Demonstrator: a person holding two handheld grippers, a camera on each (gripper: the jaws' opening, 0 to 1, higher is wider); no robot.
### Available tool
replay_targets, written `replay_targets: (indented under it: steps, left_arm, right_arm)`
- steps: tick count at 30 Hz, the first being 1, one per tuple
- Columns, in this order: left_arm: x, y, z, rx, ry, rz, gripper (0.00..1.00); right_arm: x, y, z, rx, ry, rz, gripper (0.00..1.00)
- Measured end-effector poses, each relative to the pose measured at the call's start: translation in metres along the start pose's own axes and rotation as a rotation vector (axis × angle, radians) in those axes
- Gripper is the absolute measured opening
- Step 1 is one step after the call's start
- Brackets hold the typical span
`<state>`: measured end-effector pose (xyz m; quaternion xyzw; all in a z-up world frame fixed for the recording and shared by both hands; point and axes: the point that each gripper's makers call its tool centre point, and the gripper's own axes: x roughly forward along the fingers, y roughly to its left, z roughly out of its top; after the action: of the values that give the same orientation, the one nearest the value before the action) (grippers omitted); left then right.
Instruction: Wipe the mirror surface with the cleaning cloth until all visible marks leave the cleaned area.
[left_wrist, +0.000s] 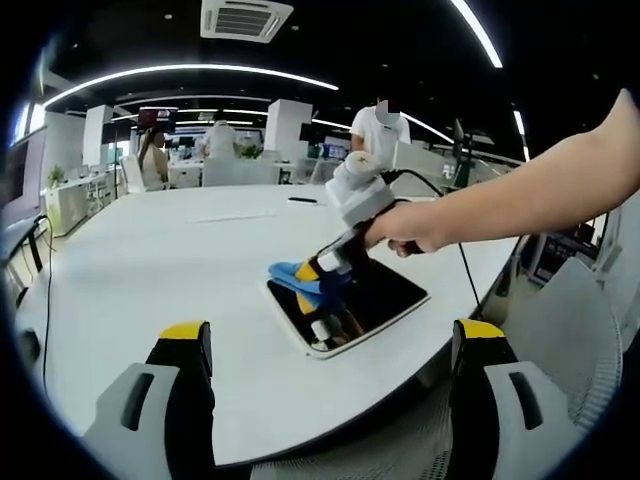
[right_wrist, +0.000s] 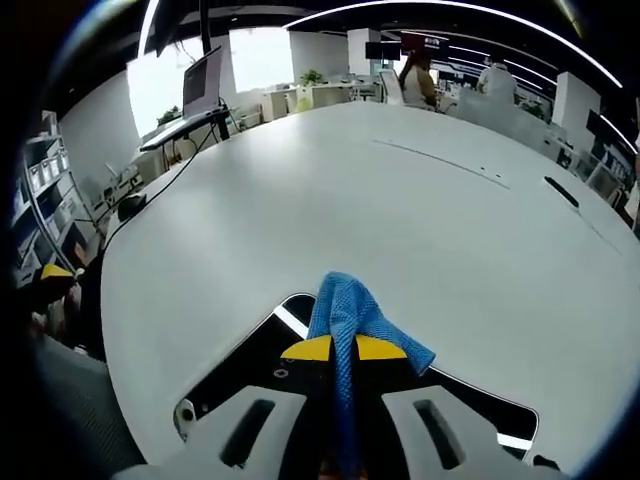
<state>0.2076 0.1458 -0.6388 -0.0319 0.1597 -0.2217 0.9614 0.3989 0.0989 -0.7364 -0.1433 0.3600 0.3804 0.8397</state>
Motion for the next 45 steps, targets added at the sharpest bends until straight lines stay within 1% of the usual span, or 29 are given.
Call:
replay_targets:
  steps: [6,10,17,20,22,26,30,37,45]
  left_arm:
    - [0.0,0.0,0.0,0.0,-0.001,0.001,0.99]
    - [0.0,0.0,0.0,0.0,-0.002,0.0,0.99]
    - [0.0,0.0,0.0,0.0,-0.001,0.001,0.99]
    - [0.0,0.0,0.0,0.0,-0.001,0.001,0.99]
    - [0.0,0.0,0.0,0.0,-0.002,0.001,0.99]
    - [0.0,0.0,0.0,0.001,0.0,0.002,0.99]
    - [0.0,-0.001,0.0,0.001,0.001,0.001,0.99]
    - [0.0,0.0,0.0,0.001,0.0,0.001,0.99]
    - [0.0,0.0,0.0,0.001,0.0,0.003,0.99]
  right_arm:
    - [-0.005,0.005,-0.004,0.011,-0.007,0.004,0.01]
    - [-0.01,0.012,-0.009,0.014,-0.012,0.003,0.01]
    - [-0.018,0.019,-0.016,0.043,-0.027,0.015,0.01]
    - [-0.019,0.021,-0.018,0.033,-0.027,0.024,0.01]
    - [-0.024,0.027,-0.023,0.006,-0.025,0.035,0.01]
    - [-0.025,0.028,-0.025,-0.005,-0.025,0.041,0.01]
    - [-0.031,0.036,-0.032,-0.018,-0.02,0.051,0.01]
    - [-0.042,0.049,-0.044,-0.005,-0.009,0.067,0.01]
    - [-0.053,0.06,-0.054,-0.022,0.005,0.077,0.01]
